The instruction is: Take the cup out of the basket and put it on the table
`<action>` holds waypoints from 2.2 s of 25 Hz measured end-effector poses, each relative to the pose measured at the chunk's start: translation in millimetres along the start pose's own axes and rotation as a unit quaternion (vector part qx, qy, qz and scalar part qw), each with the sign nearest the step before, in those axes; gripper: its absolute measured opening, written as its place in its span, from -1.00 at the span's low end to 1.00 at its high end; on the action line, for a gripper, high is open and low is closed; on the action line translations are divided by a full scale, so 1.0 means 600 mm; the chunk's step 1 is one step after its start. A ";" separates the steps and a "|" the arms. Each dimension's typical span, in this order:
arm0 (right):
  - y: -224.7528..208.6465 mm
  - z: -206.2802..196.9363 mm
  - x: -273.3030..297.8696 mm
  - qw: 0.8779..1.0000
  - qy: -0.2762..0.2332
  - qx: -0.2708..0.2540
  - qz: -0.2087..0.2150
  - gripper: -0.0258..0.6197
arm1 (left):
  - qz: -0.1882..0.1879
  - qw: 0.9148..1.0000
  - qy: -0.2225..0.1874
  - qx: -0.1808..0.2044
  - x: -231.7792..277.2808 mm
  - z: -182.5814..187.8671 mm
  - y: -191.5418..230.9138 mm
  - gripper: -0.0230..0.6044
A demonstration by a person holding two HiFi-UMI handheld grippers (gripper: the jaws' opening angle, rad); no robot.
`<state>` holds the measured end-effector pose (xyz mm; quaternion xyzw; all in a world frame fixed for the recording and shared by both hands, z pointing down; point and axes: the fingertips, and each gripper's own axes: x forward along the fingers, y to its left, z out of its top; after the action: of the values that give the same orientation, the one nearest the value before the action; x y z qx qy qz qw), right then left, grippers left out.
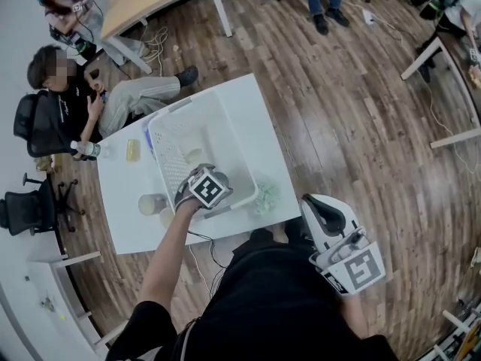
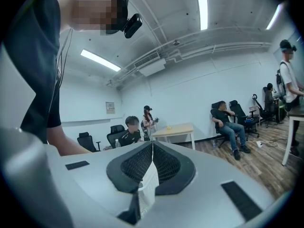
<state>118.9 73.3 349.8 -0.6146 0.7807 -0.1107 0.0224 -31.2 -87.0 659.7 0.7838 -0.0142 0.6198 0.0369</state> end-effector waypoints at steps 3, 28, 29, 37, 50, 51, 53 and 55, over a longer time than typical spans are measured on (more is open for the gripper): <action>-0.009 0.002 -0.003 1.000 -0.001 0.001 0.001 -0.84 | 0.005 1.000 0.018 -0.005 0.017 -0.008 0.004 0.32; 0.093 0.003 0.099 0.989 0.021 -0.035 0.140 -0.84 | 0.120 0.901 -0.399 -0.123 -0.363 0.123 -0.049 0.22; 0.104 0.002 0.108 0.988 0.023 -0.038 0.150 -0.84 | 0.126 0.896 -0.405 -0.128 -0.376 0.114 -0.055 0.22; 0.203 -0.012 0.173 0.970 0.044 -0.047 0.233 -0.84 | 0.195 0.882 -0.384 -0.191 -0.441 -0.021 -0.066 0.22; 0.337 -0.047 0.272 0.935 0.089 -0.058 0.338 -0.84 | 0.278 0.856 -0.239 -0.364 -0.383 -0.374 -0.024 0.22; 0.345 -0.050 0.276 0.933 0.092 -0.059 0.343 -0.84 | 0.278 0.861 -0.214 -0.369 -0.362 -0.402 -0.022 0.22; 0.360 -0.058 0.282 0.930 0.100 -0.063 0.349 -0.84 | 0.278 0.874 -0.155 -0.368 -0.316 -0.457 -0.020 0.22; 0.375 -0.066 0.286 0.927 0.110 -0.067 0.351 -0.84 | 0.268 0.889 -0.105 -0.356 -0.275 -0.498 -0.018 0.22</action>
<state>-144.1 -36.8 360.4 -0.2850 0.9498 -0.1104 -0.0671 -358.8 -57.5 567.1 0.7449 -0.4474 0.4737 0.1437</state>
